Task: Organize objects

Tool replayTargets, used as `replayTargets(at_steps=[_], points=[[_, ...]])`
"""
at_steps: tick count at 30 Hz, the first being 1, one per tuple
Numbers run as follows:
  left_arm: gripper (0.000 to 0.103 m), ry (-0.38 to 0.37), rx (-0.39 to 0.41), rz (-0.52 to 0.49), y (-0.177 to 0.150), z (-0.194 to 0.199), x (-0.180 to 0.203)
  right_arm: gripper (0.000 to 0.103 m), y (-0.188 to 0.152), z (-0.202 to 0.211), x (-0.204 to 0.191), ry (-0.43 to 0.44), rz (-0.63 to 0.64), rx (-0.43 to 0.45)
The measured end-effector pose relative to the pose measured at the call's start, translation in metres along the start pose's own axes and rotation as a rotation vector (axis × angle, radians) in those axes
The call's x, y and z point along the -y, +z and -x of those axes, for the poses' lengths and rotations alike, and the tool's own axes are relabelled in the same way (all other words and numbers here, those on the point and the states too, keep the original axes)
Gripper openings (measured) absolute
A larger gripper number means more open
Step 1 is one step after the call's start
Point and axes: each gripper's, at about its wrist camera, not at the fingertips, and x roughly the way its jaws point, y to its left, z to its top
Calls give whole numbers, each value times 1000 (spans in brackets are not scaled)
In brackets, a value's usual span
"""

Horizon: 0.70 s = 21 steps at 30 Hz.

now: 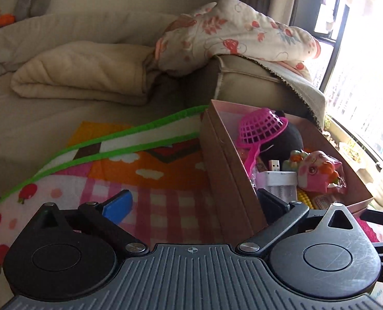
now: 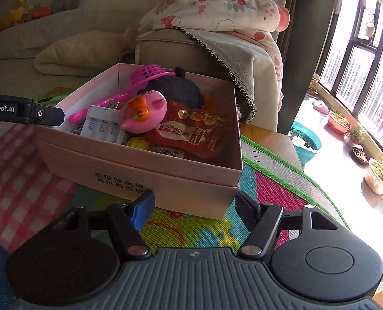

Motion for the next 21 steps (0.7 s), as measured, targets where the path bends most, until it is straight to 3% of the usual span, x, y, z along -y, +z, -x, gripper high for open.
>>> replayTargets(at_steps=[5, 7, 8, 13, 17, 21], points=[[102, 22, 43, -15, -2, 9, 9, 72, -13, 5, 3, -56, -27, -23], [102, 3, 90, -36, -7, 30, 15, 95, -24, 20, 8, -21, -73, -32], [102, -7, 109, -53, -12, 44, 19, 101, -32, 29, 9, -13, -96, -28], [102, 9, 114, -114, -70, 99, 43, 103, -71, 71, 3, 28, -155, -49], [102, 19, -14, -88, -115, 108, 57, 103, -92, 83, -10, 0, -134, -84], [102, 148, -28, -116, -125, 100, 69, 103, -94, 82, -8, -3, -160, -72]])
